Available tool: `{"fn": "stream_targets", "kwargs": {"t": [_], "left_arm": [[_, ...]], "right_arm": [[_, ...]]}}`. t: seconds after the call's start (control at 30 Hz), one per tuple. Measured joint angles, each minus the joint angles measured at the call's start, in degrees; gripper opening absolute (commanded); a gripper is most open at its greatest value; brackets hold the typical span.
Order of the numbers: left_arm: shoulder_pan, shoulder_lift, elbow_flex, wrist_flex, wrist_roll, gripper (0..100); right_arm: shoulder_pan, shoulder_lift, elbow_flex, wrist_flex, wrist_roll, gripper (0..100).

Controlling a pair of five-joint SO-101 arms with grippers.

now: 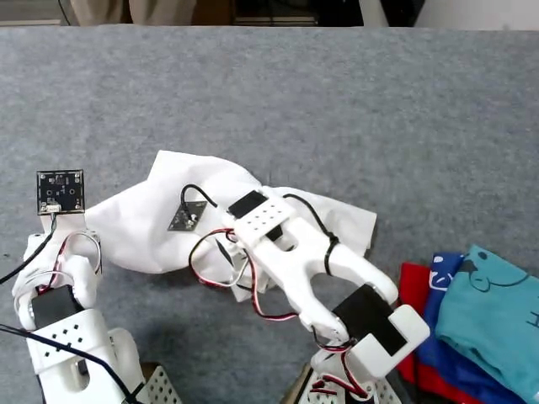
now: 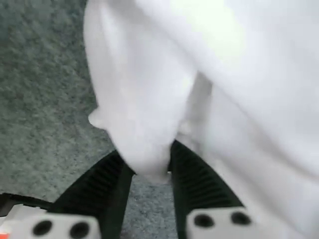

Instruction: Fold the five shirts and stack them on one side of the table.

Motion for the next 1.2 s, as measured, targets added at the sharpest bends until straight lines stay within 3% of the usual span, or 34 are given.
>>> {"fn": "stream_targets", "kwargs": {"t": [0.63,1.2], "left_arm": [[0.0,0.0,0.0,-0.2,0.0,2],[0.0,0.0,0.0,-0.2,0.0,2]], "right_arm": [[0.1,0.0,0.0,0.6,0.0,6.2],[0.1,0.1,-5.5,7.2,2.0,6.2]]}}
